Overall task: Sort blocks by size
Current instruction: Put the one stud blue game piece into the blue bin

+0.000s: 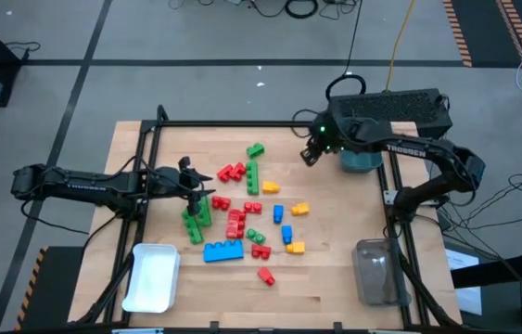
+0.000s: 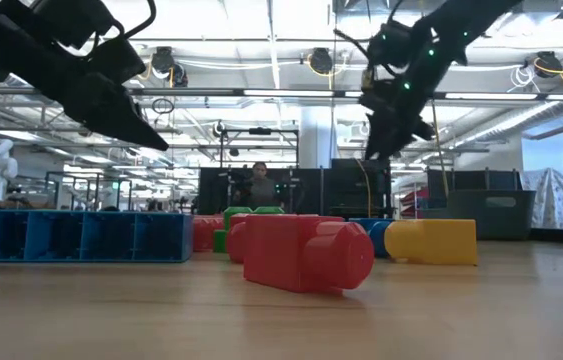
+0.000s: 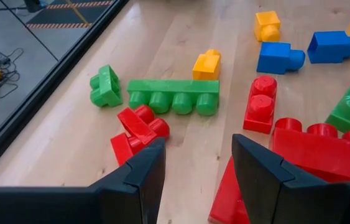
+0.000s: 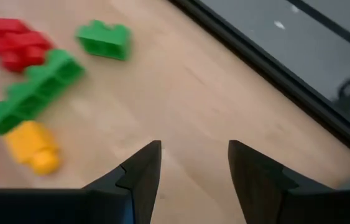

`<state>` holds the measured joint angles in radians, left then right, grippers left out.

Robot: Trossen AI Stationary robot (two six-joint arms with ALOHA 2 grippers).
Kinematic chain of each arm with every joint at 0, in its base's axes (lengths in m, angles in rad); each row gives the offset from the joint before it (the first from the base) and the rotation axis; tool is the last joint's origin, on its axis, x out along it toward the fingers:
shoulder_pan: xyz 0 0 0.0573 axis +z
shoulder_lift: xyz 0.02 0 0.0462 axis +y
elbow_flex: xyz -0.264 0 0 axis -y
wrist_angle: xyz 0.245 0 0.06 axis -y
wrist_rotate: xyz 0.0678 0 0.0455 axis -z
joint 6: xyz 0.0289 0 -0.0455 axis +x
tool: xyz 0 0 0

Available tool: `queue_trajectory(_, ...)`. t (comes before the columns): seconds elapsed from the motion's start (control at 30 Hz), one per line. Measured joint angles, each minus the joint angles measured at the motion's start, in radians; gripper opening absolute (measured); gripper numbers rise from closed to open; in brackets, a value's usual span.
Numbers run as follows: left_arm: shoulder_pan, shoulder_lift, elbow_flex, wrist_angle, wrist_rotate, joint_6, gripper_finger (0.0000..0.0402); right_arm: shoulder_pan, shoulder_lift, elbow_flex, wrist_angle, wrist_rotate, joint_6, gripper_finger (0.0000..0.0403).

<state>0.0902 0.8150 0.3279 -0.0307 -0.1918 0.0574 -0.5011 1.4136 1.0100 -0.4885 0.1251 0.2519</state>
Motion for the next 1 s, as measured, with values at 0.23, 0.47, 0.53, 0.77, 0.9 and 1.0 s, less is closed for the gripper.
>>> queue_trajectory(0.23, 0.000, 0.000, 0.000, 0.021, 0.048, 0.000, 0.0167, 0.170, 0.006, 0.000, 0.133, 0.000, -0.002, 0.0175)
queue_trajectory(0.47, 0.000, 0.000, 0.000, 0.028, 0.057, 0.000, 0.0167, 0.327, 0.073, 0.000, 0.278, -0.001, -0.003, 0.0175)
queue_trajectory(0.53, 0.000, 0.001, 0.000, 0.031, 0.057, 0.000, 0.0167, 0.360, 0.100, 0.000, 0.324, 0.000, -0.003, 0.0175)
queue_trajectory(0.77, 0.000, 0.002, 0.000, 0.056, 0.056, -0.004, 0.0167, 0.391, 0.208, 0.023, 0.449, 0.006, -0.012, 0.0175)
queue_trajectory(0.9, 0.000, 0.002, 0.000, 0.059, 0.050, -0.008, 0.0167, 0.382, 0.314, 0.126, 0.425, 0.002, -0.057, 0.0176)
queue_trajectory(1.0, 0.000, 0.002, 0.000, 0.055, 0.049, -0.008, 0.0167, 0.379, 0.406, 0.247, 0.350, -0.001, -0.092, 0.0176)
